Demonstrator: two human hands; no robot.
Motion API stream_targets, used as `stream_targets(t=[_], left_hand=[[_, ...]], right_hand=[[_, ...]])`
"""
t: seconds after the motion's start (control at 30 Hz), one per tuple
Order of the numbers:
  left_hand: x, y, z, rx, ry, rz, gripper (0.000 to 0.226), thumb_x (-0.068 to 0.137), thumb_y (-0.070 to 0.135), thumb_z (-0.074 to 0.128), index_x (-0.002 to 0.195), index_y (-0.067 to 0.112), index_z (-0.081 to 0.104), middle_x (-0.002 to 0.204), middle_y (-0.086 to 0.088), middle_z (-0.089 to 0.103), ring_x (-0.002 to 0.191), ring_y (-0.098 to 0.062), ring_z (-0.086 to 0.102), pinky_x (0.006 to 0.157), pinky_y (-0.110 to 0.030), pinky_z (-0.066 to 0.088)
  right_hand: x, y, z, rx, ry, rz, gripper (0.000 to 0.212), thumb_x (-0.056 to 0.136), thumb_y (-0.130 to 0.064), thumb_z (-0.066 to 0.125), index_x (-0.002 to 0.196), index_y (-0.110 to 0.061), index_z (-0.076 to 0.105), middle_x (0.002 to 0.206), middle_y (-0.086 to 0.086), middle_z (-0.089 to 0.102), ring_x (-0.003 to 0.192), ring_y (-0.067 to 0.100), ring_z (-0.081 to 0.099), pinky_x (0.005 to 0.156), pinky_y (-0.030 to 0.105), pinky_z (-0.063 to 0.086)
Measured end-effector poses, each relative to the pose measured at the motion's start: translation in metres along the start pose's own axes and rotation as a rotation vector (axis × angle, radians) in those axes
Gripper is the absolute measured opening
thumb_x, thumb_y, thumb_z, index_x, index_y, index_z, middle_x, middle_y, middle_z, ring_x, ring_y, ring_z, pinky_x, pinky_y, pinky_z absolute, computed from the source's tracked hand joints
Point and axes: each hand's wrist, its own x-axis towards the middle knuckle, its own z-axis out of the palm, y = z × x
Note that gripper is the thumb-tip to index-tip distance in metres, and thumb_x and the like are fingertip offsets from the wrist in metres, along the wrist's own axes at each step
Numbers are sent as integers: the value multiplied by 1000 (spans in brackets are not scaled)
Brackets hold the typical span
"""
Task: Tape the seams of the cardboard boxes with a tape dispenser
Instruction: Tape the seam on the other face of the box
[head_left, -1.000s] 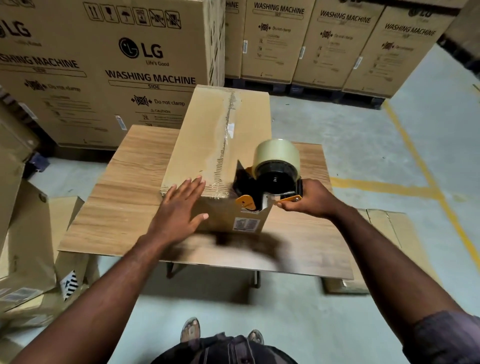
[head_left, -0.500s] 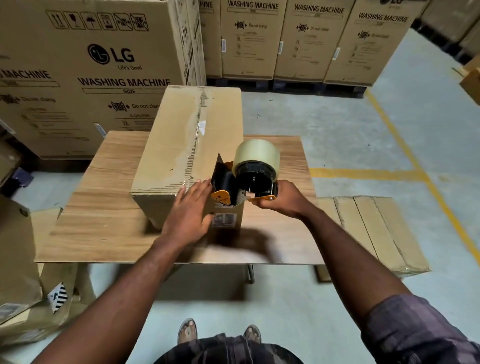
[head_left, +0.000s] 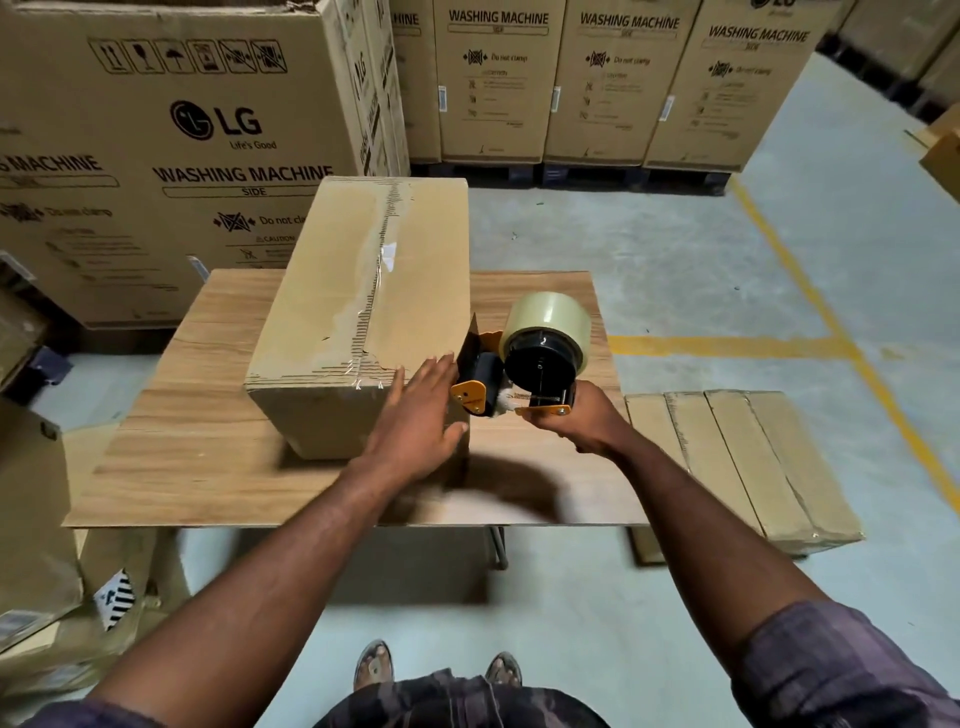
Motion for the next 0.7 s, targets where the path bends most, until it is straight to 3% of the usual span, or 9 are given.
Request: stream_targets(t=[0.2,0.6,0.7], left_hand=[[-2,-9,7,7,-4,34,90,95,40,60,158,25,-2,165,10,-7,153,-9,-1,124,-40,-6],[1,-4,15,-12,21,-8,89,94,42,60,161,27,4,167,9,-1,153,-10,1,124,-42,-7],[0,-1,15,-10,26,-28,90,93,42,61,161,25,5,167,8,1,154,-12,2,124,-42,-7]], right_hand=[[-6,7,-4,32,11,1,20,88,-22,81,81,-29,63,47,-24,56,41,-7,50,39,8,32],[-2,42,-2,-92,-41,64,20,86,-21,80,75,-30,66,50,-24,59,47,-9,53,44,7,35],[10,39,-2,-87,-81,65,12,85,-26,81,80,-24,70,53,-16,61,47,-2,51,49,14,39]])
